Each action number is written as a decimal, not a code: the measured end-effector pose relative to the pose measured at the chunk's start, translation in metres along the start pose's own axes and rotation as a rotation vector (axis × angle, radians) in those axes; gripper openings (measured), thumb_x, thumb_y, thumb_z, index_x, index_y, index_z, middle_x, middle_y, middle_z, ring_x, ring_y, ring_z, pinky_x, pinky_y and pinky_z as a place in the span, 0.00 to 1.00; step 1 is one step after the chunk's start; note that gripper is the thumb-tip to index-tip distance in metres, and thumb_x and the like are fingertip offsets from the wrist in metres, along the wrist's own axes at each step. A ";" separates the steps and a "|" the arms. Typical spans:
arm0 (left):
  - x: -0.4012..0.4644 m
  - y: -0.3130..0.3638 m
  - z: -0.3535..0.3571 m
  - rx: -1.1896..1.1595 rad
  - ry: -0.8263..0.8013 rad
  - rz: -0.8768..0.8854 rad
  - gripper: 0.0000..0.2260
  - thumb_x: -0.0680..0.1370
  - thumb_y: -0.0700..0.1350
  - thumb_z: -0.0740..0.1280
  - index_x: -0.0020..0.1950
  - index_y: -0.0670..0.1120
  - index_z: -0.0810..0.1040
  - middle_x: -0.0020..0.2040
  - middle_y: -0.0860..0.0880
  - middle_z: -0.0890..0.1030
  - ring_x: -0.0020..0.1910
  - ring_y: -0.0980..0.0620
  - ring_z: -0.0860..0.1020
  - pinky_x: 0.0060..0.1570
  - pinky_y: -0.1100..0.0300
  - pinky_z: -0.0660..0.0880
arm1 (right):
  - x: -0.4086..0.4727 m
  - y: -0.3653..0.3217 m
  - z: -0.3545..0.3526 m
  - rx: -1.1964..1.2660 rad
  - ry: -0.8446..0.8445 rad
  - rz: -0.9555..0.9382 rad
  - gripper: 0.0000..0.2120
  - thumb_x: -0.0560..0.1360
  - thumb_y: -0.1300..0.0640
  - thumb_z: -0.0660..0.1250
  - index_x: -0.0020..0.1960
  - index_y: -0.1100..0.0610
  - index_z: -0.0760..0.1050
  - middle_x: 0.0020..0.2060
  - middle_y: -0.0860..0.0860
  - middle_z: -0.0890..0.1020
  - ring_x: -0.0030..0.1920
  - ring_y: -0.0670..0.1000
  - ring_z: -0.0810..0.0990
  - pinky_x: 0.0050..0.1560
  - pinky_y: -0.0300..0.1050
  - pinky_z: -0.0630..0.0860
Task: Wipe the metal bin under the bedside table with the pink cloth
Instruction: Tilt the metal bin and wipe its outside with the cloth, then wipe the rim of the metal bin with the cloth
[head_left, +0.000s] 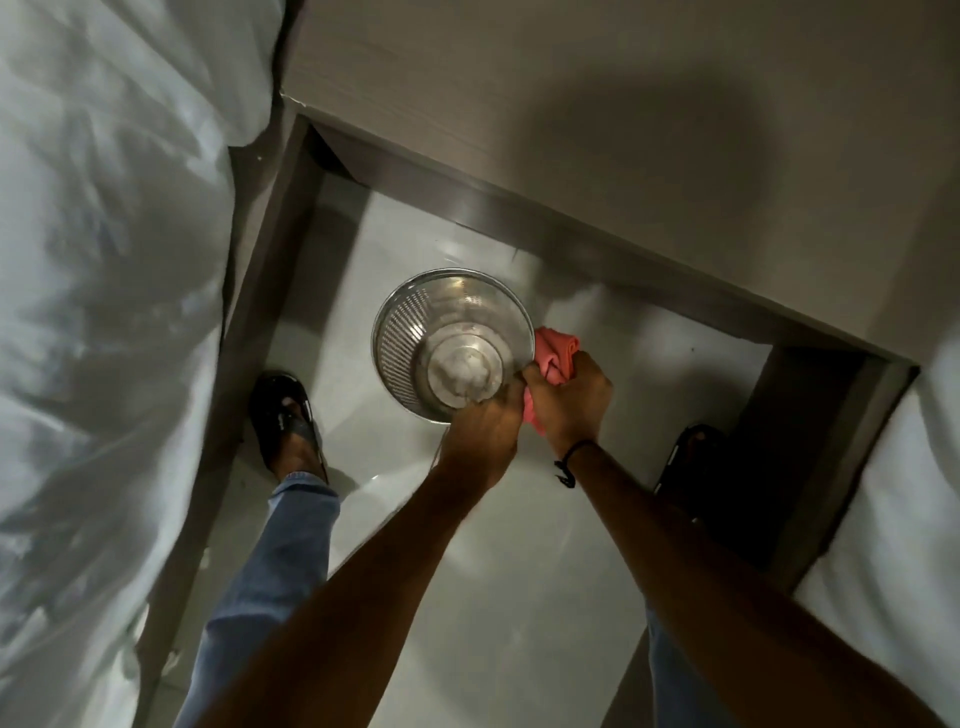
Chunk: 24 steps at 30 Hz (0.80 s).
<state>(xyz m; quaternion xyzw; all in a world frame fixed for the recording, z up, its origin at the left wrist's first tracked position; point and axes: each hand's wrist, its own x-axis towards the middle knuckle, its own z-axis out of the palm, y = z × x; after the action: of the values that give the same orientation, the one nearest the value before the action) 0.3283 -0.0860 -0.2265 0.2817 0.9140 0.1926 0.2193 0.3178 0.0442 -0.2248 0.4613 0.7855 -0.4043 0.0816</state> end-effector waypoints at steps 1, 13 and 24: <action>0.000 -0.001 0.002 0.015 -0.041 -0.021 0.21 0.74 0.33 0.74 0.68 0.32 0.80 0.49 0.37 0.89 0.40 0.41 0.88 0.40 0.52 0.86 | -0.001 0.003 0.004 -0.007 -0.020 0.001 0.07 0.67 0.56 0.77 0.40 0.55 0.79 0.35 0.49 0.81 0.35 0.50 0.79 0.38 0.38 0.76; 0.025 -0.040 -0.048 -0.716 0.126 -0.431 0.17 0.79 0.31 0.66 0.68 0.40 0.75 0.56 0.49 0.84 0.53 0.50 0.83 0.57 0.47 0.81 | 0.011 -0.043 -0.004 0.248 -0.210 0.215 0.15 0.71 0.62 0.72 0.57 0.56 0.83 0.52 0.53 0.87 0.52 0.53 0.84 0.56 0.44 0.78; 0.192 0.022 -0.181 -0.877 0.191 -0.347 0.19 0.74 0.27 0.69 0.58 0.43 0.69 0.50 0.42 0.75 0.45 0.47 0.75 0.41 0.52 0.74 | 0.124 -0.172 -0.087 0.361 -0.049 0.016 0.08 0.68 0.64 0.73 0.44 0.68 0.79 0.37 0.54 0.78 0.39 0.51 0.76 0.40 0.46 0.74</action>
<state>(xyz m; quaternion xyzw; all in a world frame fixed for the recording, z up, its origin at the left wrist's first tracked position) 0.1025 0.0045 -0.1222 -0.0128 0.7961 0.5456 0.2616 0.1340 0.1452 -0.1327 0.4650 0.6941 -0.5491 0.0197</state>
